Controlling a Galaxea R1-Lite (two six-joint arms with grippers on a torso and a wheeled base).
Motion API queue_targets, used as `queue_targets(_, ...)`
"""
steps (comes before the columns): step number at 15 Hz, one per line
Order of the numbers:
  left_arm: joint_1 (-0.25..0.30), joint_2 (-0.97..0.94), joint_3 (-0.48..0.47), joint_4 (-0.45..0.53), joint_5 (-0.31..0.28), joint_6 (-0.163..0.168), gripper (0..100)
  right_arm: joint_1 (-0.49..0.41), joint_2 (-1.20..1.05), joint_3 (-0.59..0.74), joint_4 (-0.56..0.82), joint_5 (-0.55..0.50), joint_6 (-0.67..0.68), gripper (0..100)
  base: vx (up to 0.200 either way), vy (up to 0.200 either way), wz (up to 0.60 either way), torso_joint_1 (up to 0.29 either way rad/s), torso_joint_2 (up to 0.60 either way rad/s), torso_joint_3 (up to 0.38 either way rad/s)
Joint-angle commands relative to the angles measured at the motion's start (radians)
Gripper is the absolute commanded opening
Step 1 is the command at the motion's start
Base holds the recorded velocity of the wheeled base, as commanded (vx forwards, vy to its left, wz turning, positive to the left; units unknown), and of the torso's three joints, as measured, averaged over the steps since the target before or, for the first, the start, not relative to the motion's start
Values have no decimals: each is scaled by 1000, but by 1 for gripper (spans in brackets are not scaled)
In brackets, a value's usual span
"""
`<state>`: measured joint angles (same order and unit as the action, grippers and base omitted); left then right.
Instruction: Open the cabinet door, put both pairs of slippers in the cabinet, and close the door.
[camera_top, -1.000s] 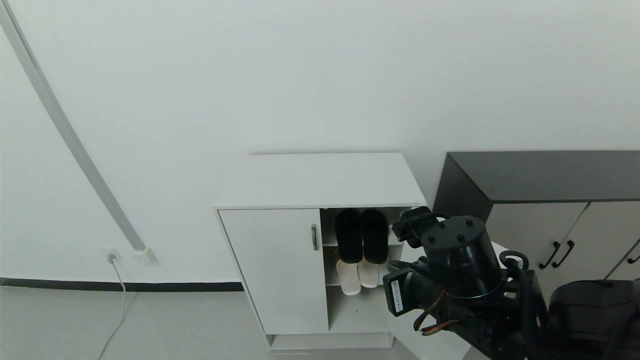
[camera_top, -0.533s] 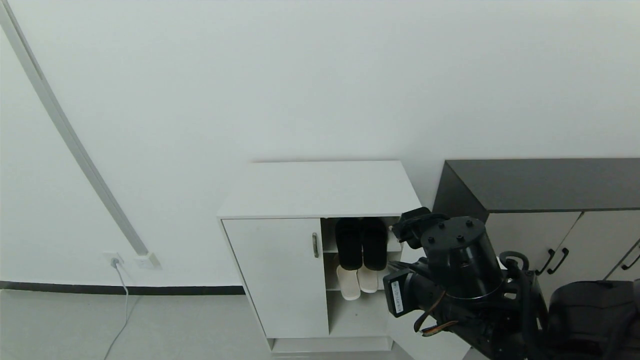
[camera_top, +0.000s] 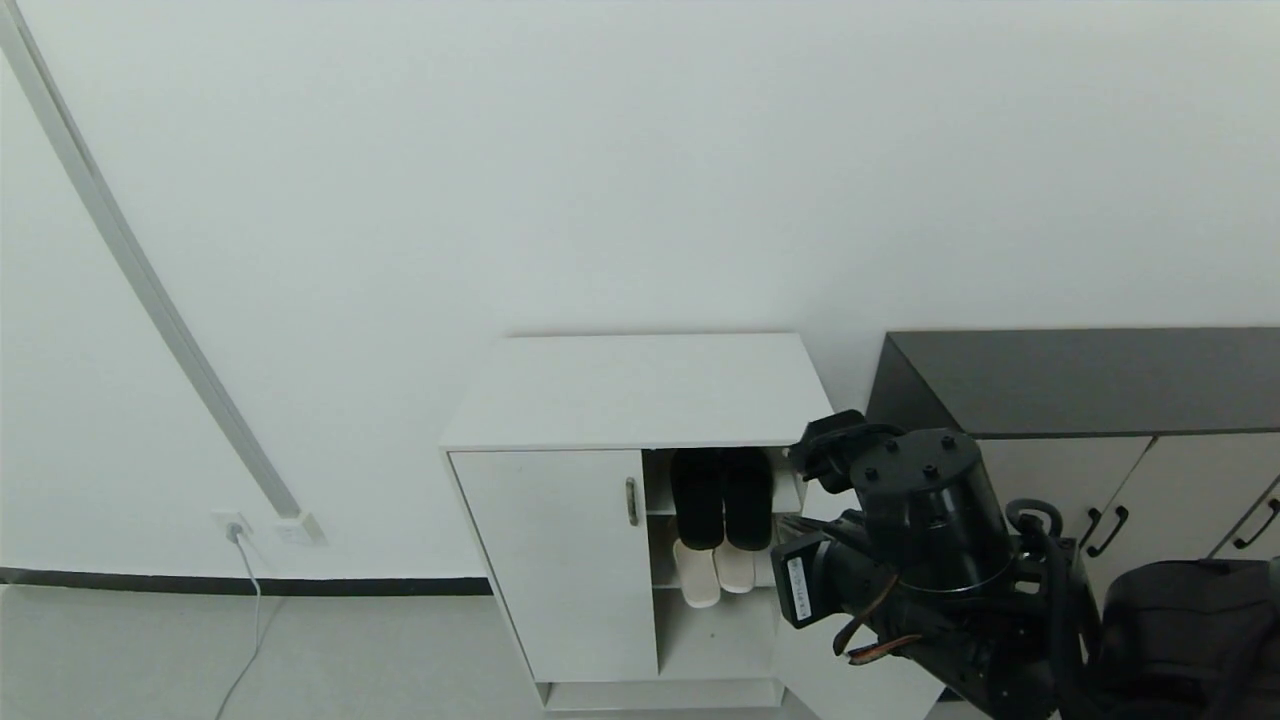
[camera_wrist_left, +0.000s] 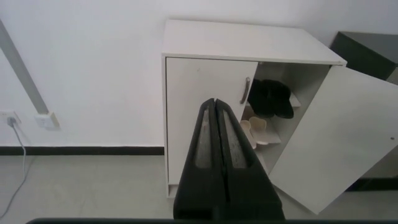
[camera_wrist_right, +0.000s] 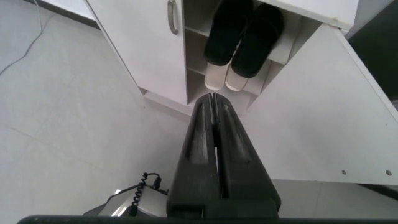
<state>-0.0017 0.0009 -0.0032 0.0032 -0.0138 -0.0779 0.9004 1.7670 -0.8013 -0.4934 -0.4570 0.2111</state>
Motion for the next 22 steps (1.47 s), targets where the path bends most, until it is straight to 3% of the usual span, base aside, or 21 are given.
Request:
queue_targets(1,0,1,0,0,0,0,0,-2,-1,13,-8,0,-10,0,0,0,0,0,0,0)
queue_targets(11,0,1,0,0,0,0,0,-25,6,19,-24,0,-22,0,0,0,-540,4,1,-1)
queue_targets(17,0,1,0,0,0,0,0,-46,14,19,-34,0,-32,0,0,0,0,0,0,0)
queue_targets(22,0,1,0,0,0,0,0,-64,20,19,-57,0,-44,0,-200,0,0,5,6,3)
